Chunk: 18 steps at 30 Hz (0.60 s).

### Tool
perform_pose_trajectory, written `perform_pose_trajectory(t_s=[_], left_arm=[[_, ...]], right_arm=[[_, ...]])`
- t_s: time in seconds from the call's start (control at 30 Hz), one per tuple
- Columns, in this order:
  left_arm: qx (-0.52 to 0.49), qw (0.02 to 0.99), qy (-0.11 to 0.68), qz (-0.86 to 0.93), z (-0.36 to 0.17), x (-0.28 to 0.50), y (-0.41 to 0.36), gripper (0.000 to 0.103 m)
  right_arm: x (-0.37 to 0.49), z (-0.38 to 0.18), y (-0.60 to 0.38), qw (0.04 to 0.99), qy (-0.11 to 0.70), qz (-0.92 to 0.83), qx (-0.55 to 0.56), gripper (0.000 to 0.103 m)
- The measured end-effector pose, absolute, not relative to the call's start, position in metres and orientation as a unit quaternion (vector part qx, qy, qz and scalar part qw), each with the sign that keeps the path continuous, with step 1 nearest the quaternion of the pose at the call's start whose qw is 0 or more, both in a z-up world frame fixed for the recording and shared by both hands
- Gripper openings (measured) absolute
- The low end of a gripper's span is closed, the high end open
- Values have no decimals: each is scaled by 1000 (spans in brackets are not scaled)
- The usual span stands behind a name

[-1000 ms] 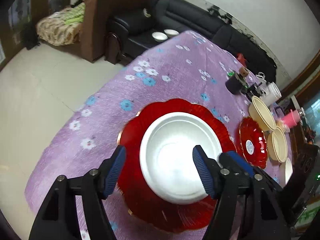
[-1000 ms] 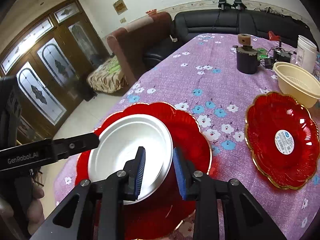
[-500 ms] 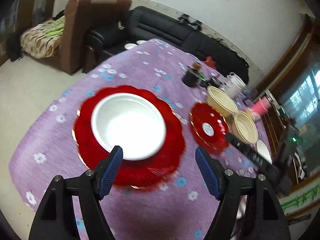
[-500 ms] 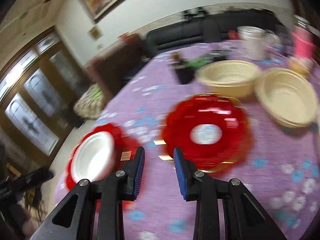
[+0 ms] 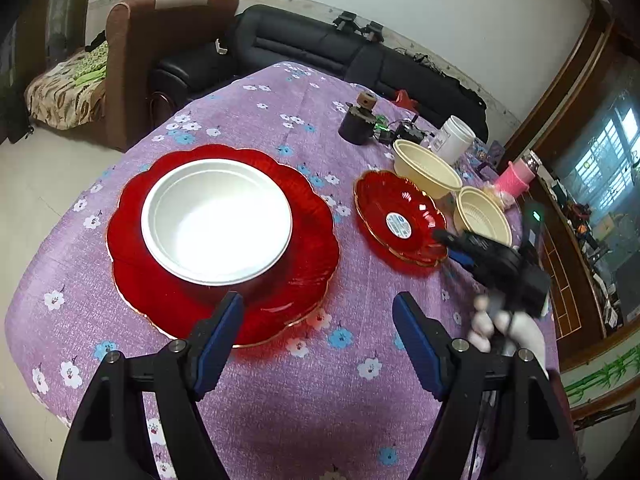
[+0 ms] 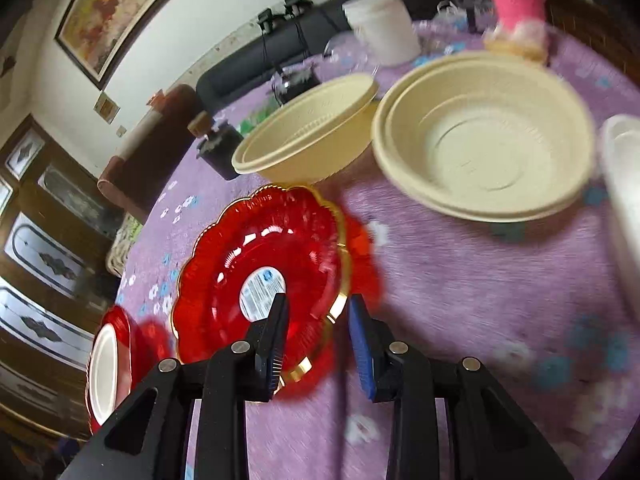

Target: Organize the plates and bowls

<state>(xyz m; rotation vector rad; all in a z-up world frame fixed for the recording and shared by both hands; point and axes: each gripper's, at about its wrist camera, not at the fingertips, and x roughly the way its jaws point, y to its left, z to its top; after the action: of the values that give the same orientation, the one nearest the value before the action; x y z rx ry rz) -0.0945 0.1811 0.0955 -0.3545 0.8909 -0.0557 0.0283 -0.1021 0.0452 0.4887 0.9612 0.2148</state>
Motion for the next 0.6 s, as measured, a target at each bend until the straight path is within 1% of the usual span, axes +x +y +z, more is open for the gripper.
perform_pose_trajectory(t_s=[0.03, 0.07, 0.1, 0.17, 0.33, 0.47, 0.6], left_arm=[[-167, 887, 430, -26, 96, -95, 180, 76], [-164, 887, 431, -25, 95, -96, 178, 76], [-162, 887, 433, -25, 95, -96, 177, 76], [-159, 886, 435, -26, 95, -96, 174, 76], [-156, 883, 441, -45, 90, -88, 163, 76], [-142, 876, 455, -73, 84, -81, 141, 76], [-125, 865, 475, -102, 71, -75, 111, 76]], right_arm=[[32, 43, -98, 852, 458, 98, 234, 33], [37, 41, -96, 852, 458, 96, 235, 29], [39, 40, -96, 852, 460, 93, 231, 10], [39, 39, -100, 848, 465, 95, 235, 9], [16, 43, -114, 844, 483, 115, 205, 9], [-20, 43, -143, 809, 527, 160, 205, 8], [-55, 47, -167, 806, 540, 166, 176, 8]])
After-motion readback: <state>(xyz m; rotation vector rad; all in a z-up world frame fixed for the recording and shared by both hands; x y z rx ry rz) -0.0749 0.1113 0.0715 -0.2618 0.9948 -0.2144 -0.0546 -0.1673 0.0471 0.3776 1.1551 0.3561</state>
